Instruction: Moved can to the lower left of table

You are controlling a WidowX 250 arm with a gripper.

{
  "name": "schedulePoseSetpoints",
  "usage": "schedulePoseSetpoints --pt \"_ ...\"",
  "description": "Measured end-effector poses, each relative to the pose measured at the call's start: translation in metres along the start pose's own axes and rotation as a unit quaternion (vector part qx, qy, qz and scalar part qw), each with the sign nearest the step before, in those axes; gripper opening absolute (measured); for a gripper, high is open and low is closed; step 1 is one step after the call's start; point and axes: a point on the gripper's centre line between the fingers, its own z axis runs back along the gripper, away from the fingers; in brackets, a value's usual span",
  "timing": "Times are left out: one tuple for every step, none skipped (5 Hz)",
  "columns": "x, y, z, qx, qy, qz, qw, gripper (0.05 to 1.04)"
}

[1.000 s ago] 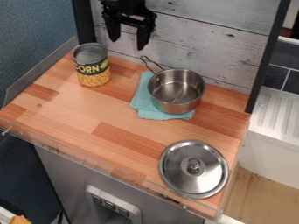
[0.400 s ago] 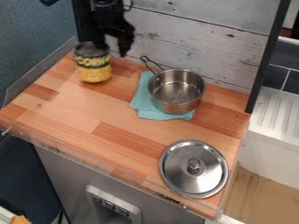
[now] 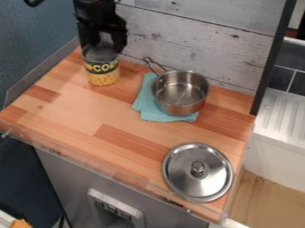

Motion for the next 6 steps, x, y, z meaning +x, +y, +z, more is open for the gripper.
schedulePoseSetpoints --pt "-0.004 0.001 0.001 -0.006 0.003 0.002 1.0 1.001" --pt "-0.021 -0.004 -0.009 -0.011 0.024 0.005 0.9996 1.001" --pt "-0.017 -0.007 -0.013 -0.003 0.009 -0.001 1.0 1.001" --pt "-0.007 -0.007 0.0 0.001 -0.017 -0.004 0.9998 1.001" --pt "-0.002 -0.005 0.009 0.007 -0.027 0.002 0.9996 1.001" --pt "0.011 0.0 0.017 0.018 -0.044 0.005 0.9988 1.001"
